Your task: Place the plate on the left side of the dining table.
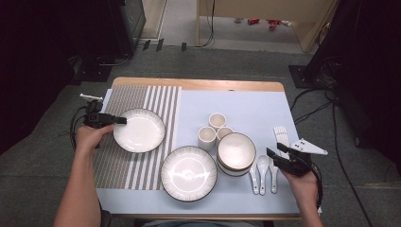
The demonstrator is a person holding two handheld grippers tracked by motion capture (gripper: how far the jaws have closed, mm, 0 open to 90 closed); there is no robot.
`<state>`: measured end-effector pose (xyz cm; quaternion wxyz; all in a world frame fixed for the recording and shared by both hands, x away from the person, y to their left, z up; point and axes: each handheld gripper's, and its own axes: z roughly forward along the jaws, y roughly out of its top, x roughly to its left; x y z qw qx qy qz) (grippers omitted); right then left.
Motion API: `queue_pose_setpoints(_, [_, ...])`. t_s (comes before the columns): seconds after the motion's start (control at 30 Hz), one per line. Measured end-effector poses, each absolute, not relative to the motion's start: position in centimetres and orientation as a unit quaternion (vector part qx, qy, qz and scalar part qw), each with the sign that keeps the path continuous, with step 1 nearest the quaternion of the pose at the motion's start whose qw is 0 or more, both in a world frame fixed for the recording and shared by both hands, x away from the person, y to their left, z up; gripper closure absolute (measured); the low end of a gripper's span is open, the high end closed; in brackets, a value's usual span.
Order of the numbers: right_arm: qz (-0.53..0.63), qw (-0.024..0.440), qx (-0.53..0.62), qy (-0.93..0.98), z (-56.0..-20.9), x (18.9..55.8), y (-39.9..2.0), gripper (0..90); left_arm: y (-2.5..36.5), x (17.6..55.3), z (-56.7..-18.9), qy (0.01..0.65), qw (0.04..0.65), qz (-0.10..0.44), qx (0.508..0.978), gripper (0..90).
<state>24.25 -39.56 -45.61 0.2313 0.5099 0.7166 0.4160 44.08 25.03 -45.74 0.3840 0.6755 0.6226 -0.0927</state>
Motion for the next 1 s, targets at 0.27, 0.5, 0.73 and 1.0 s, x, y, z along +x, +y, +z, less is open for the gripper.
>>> queue_pose_setpoints(0.27, [0.415, 0.233, 0.512, 0.715, -45.9, 24.3, -39.7, 46.9, 25.5, 43.9, -45.9, 0.622, 0.382, -0.09, 0.678, 82.7])
queue_pose_setpoints(0.5, [0.412, 0.235, 0.511, 0.717, -46.1, 24.3, -39.8, 47.0, 25.9, 43.9, -46.4, 0.629, 0.382, -0.098, 0.67, 84.3])
queue_pose_setpoints(0.73, [0.411, 0.238, 0.505, 0.72, -46.2, 24.3, -39.7, 46.8, 26.1, 44.0, -47.1, 0.634, 0.359, -0.083, 0.68, 84.0])
queue_pose_setpoints(1.0, [0.41, 0.239, 0.505, 0.721, -46.3, 24.3, -39.7, 46.8, 25.8, 44.2, -47.1, 0.627, 0.361, -0.061, 0.687, 83.4])
